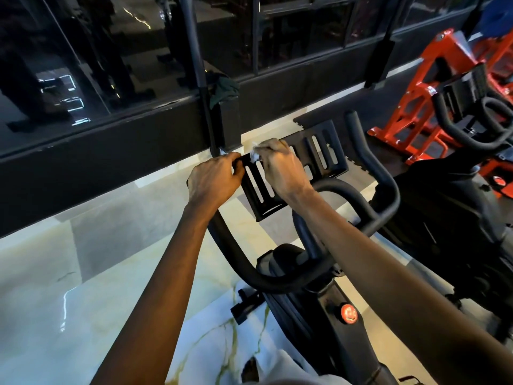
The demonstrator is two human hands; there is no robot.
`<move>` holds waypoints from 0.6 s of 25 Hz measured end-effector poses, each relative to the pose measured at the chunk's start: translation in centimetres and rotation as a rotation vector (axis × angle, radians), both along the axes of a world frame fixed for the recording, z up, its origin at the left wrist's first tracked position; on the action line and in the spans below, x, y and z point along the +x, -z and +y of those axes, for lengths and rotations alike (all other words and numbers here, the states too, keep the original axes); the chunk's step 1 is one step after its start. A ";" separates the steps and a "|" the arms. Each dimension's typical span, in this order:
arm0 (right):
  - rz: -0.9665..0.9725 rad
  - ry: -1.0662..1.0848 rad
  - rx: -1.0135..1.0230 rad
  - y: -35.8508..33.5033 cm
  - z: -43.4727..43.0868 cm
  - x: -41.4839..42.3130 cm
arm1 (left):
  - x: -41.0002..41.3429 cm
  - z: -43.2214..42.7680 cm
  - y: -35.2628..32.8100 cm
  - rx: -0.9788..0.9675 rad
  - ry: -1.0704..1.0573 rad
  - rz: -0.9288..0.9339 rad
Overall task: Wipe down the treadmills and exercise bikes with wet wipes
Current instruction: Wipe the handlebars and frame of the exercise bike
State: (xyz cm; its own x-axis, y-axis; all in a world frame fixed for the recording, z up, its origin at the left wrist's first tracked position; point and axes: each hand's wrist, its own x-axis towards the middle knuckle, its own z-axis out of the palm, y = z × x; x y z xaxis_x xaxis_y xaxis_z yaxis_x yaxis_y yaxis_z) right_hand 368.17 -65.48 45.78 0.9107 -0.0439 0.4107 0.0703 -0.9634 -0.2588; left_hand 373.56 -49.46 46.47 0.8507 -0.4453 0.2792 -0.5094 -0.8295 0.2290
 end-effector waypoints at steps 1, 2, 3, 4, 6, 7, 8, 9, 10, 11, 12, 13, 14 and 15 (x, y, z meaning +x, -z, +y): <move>0.040 0.000 -0.052 -0.4 0.3 0.3 | 0.0 0.0 -0.1 -0.004 -0.003 0.010; 0.085 -0.003 -0.108 -0.5 0.5 0.2 | 0.0 0.0 -0.1 -0.011 -0.006 0.024; 0.126 -0.006 -0.147 -0.4 0.4 0.0 | 0.1 -0.1 -0.1 -0.017 -0.008 0.036; 0.161 -0.008 -0.163 -0.1 0.4 -0.5 | 0.1 -0.1 -0.1 -0.021 -0.011 0.047; 0.220 -0.020 -0.171 0.8 0.5 -1.9 | 0.2 0.0 0.0 -0.034 -0.017 0.062; 0.245 -0.039 -0.165 1.2 0.5 -2.5 | 0.3 0.0 0.0 -0.042 -0.019 0.068; 0.265 -0.057 -0.154 1.4 0.5 -2.9 | 0.3 0.1 -0.1 -0.046 -0.019 0.073; 0.267 -0.077 -0.141 1.2 0.4 -3.1 | 0.2 0.1 -0.1 -0.044 -0.019 0.074; 0.254 -0.088 -0.137 0.7 0.1 -2.9 | 0.1 0.1 -0.2 -0.042 -0.018 0.072; 0.225 -0.088 -0.135 0.1 -0.3 -2.5 | 0.1 0.1 -0.2 -0.039 -0.018 0.067; 0.188 -0.083 -0.139 -0.5 -0.7 -2.1 | 0.0 0.1 -0.2 -0.038 -0.018 0.062; 0.170 -0.071 -0.153 -1.0 -0.8 -1.9 | 0.1 0.1 -0.3 -0.037 -0.018 0.057; 0.178 -0.053 -0.174 -1.0 -0.7 -2.0 | 0.1 0.2 -0.3 -0.036 -0.015 0.060; 0.213 -0.039 -0.199 -0.8 -0.3 -2.3 | 0.0 0.2 -0.3 -0.033 -0.011 0.068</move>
State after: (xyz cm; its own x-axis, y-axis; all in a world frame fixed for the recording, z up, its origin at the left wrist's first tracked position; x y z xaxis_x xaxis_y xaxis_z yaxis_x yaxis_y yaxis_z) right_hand 365.89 -65.83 46.61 0.9768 0.0547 0.2070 0.0722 -0.9943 -0.0781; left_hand 373.58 -49.29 46.81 0.8731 -0.4272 0.2352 -0.4825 -0.8264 0.2903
